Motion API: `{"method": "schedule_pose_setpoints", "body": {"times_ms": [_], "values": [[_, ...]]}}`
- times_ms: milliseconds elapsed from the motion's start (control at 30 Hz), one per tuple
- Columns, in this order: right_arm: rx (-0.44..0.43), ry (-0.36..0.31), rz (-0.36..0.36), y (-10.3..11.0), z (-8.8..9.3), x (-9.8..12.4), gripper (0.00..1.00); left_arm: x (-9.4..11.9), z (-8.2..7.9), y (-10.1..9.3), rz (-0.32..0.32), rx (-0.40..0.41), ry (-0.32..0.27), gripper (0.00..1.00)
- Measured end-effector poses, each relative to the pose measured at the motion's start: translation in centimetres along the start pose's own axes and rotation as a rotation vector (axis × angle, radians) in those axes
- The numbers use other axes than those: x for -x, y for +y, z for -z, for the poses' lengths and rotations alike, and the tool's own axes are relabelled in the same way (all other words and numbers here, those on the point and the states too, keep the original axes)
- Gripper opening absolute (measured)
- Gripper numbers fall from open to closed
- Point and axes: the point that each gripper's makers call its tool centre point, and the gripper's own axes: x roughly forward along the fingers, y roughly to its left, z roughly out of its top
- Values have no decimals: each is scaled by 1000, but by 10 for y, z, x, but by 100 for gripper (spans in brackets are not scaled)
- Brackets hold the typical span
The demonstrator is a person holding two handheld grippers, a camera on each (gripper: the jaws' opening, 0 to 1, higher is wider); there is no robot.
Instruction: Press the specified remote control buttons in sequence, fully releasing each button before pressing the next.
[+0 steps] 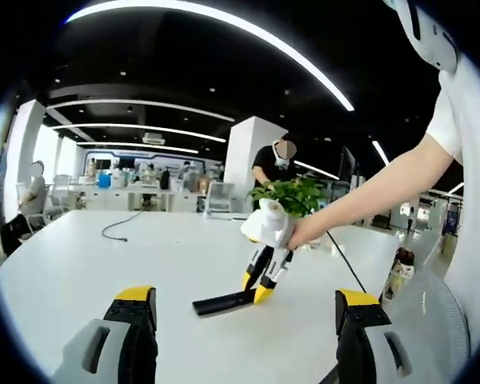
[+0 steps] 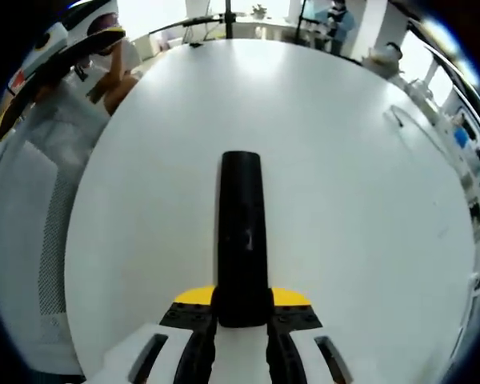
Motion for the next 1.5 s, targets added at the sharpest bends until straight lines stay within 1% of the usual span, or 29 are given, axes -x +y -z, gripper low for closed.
{"method": "schedule_pose_setpoints", "body": {"times_ms": [400,667,767,800,833,867,900,933,1000,1067,1133,1167,1200,1267,1333,1433,1500], "values": [[28,29,-7,-12,0,0,21,-2,3,0,3,3,18,96],[14,27,1,-17,1,0,21,-3,4,1,0,7,24,96],[3,8,10,-17,1,1,22,-3,5,1,0,8,29,96],[-7,-5,9,-17,1,1,22,-4,5,1,-2,8,29,96],[-69,-36,2,-15,-2,1,23,-3,5,2,-3,9,29,96],[-91,-50,-9,-14,-2,2,25,-4,5,2,-4,11,29,96],[-131,-83,-26,-11,-4,3,30,-4,6,2,-5,13,30,96],[-150,-94,-30,-11,-3,4,32,-4,6,2,-5,15,32,96],[-188,-135,-8,-15,-2,8,34,-4,7,3,-7,18,37,96],[-256,-204,-3,-15,-6,15,37,-4,8,3,-11,17,40,96],[-326,-267,14,-17,-9,21,45,-4,7,4,-13,19,38,97],[-358,-283,20,-18,-9,24,48,-4,7,4,-13,21,36,97],[-381,-312,37,-20,-10,28,50,-4,7,4,-12,24,36,97],[-385,-342,80,-23,-10,34,53,-4,7,4,-12,25,36,96],[-411,-385,126,-25,-12,44,56,-4,7,4,-12,27,35,96],[-437,-416,166,-23,-13,54,64,-4,7,4,-15,27,36,97],[-451,-439,217,-26,-12,60,69,-4,7,4,-16,29,36,97]]}}
